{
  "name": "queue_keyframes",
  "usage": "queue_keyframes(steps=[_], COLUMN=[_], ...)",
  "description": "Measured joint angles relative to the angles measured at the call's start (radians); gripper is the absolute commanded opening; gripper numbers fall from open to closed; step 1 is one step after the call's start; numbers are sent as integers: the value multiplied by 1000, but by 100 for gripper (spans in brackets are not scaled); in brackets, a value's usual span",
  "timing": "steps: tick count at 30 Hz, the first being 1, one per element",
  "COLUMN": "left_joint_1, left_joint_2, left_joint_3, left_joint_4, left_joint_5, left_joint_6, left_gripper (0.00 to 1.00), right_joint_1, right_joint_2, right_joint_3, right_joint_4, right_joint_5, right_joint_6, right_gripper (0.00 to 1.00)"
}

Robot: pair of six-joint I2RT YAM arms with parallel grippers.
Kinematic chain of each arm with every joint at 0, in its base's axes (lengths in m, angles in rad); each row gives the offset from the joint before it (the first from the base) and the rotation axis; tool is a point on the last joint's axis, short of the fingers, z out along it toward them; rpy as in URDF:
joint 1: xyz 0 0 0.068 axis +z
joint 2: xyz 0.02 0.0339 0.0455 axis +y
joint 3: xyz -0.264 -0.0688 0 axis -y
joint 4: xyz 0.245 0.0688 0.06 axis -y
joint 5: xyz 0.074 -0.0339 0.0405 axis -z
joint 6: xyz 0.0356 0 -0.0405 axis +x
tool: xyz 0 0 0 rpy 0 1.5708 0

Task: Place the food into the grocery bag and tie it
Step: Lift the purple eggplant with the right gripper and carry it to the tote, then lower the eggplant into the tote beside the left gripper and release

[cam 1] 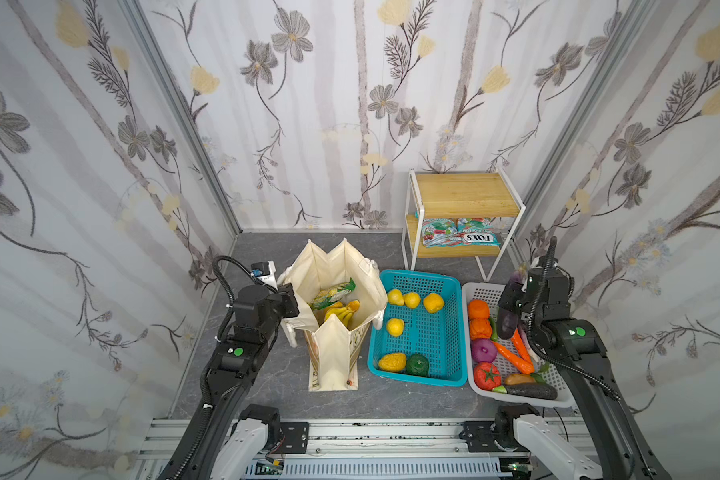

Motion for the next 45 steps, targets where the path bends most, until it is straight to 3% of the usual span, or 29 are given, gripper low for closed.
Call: queue_keyframes(steps=[4, 11, 20, 28, 31, 45], left_joint_1=[0, 0, 0, 0, 0, -1], left_joint_2=[0, 8, 12, 12, 11, 14], left_joint_3=[0, 0, 0, 0, 0, 0], left_joint_4=[0, 1, 2, 2, 2, 5], left_joint_5=[0, 0, 0, 0, 0, 4], left_joint_6=[0, 0, 0, 0, 0, 0], left_gripper=[0, 0, 0, 0, 0, 0], right_joint_1=[161, 475, 741, 795, 807, 840], right_joint_2=[16, 171, 549, 943, 1049, 1195], right_joint_3=[43, 200, 601, 1063, 1163, 1127], right_joint_4=[-1, 54, 167, 161, 149, 75], right_joint_5=[-26, -28, -69, -130, -133, -160], right_joint_6=[64, 157, 177, 150, 147, 155], right_gripper=[36, 36, 36, 36, 36, 36])
